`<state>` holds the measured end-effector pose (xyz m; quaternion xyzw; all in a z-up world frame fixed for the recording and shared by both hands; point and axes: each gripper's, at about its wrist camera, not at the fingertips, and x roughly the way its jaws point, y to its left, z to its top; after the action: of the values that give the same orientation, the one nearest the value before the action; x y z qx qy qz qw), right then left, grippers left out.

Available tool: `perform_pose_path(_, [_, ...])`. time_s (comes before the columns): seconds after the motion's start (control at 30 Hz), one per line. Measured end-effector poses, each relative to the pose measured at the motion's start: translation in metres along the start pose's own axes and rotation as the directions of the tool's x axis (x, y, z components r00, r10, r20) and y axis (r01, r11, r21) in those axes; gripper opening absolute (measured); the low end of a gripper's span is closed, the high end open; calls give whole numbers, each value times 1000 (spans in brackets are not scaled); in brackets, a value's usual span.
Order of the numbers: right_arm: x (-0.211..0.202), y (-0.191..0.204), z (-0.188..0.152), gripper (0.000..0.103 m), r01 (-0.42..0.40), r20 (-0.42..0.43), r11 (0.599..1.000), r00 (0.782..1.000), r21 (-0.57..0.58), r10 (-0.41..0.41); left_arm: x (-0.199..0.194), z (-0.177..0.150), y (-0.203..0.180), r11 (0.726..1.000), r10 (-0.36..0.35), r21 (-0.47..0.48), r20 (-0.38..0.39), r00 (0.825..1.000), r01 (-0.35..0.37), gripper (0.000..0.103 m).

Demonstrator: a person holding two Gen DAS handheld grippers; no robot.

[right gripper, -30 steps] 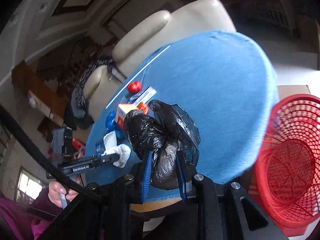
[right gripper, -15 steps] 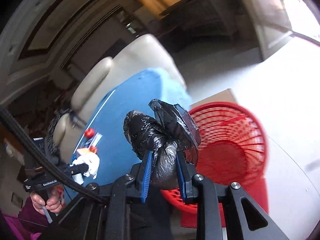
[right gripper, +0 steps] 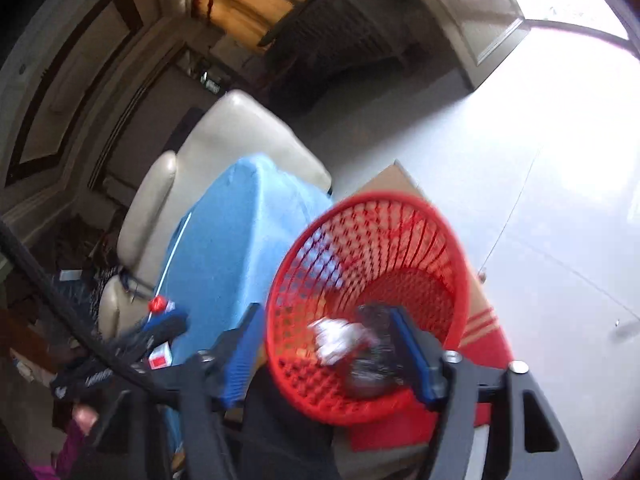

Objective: Collect trash
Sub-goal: 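Carry the black bag and tissue to the red basket and release both, then grasp the red-and-white medicine box with the right tool while the left tool grasps the blue toothpaste box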

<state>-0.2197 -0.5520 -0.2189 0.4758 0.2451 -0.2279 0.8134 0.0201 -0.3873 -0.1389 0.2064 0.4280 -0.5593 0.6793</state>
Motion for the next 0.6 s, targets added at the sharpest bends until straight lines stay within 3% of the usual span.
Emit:
perform_pose_path(0.17, [27, -19, 38, 70, 145, 66, 988, 987, 44, -148, -61, -43, 46, 990, 109, -94, 44, 993, -104, 57])
perform_pose_path(0.27, [61, -22, 68, 70, 210, 36, 975, 976, 74, -213, -108, -76, 79, 962, 232, -162, 71, 970, -218, 61])
perform_pose_path(0.33, [89, -16, 90, 70, 252, 3, 965, 967, 73, -253, -140, -99, 102, 925, 332, -222, 80, 940, -308, 64])
perform_pose_path(0.43, [127, -7, 112, 70, 288, -53, 955, 957, 71, -285, -186, -138, 142, 841, 468, -334, 53, 882, -426, 65])
perform_pose_path(0.57, [179, 11, 120, 68, 359, -173, 933, 920, 4, -353, -226, -185, 188, 703, 607, -452, -21, 795, -549, 66])
perform_pose_path(0.6, [185, 14, 116, 68, 372, -204, 928, 907, -22, -369, -232, -193, 196, 681, 618, -476, -32, 785, -556, 66])
